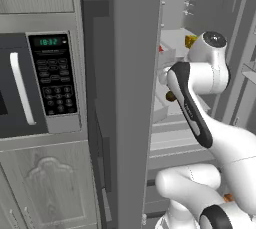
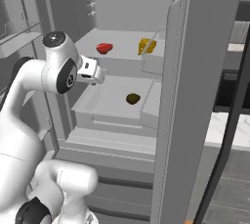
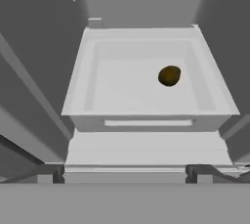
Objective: Take the cheese, steak, and avocado from the fridge and place them on the plate on the dining counter to create an appetizer plate.
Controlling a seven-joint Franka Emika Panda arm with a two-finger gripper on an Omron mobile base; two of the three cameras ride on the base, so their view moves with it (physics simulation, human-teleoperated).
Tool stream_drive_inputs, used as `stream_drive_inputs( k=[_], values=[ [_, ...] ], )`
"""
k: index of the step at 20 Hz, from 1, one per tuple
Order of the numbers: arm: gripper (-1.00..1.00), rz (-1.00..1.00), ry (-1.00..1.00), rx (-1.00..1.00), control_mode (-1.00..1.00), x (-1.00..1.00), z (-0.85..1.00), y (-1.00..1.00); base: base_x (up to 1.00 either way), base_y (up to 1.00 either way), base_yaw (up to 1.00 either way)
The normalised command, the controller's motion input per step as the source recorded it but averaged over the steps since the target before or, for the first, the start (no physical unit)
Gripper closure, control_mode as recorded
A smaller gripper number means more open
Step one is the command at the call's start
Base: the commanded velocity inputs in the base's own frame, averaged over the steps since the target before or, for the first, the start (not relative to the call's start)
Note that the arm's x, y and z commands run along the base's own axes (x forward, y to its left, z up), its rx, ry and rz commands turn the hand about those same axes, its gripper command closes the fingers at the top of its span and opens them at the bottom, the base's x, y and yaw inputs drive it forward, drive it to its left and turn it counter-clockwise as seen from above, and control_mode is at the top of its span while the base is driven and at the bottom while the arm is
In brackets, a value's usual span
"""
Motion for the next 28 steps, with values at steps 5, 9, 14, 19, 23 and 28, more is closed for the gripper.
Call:
stream_drive_inputs(
  k=[5, 9, 14, 19, 23, 28],
  values=[
    [-1.0, -0.03, 0.0, 0.0, -1.0, 0.17, 0.38, -0.06, 0.0, 0.0, 0.0],
    [-1.0, -0.11, -0.01, 0.0, -1.0, 0.01, 0.19, -0.15, 0.0, 0.0, 0.0],
    [-1.0, -0.19, -0.09, 0.0, -1.0, 0.0, 0.02, -0.3, 0.0, 0.0, 0.0],
    [-1.0, -0.2, -0.13, 0.0, -1.0, 0.0, 0.0, -0.35, 0.0, 0.0, 0.0],
    [-1.0, -0.16, -0.12, 0.0, -1.0, 0.0, 0.07, -0.39, 0.0, 0.0, 0.0],
    [-1.0, -0.12, -0.03, 0.0, -1.0, 0.0, 0.23, -0.3, 0.0, 0.0, 0.0]
  ],
)
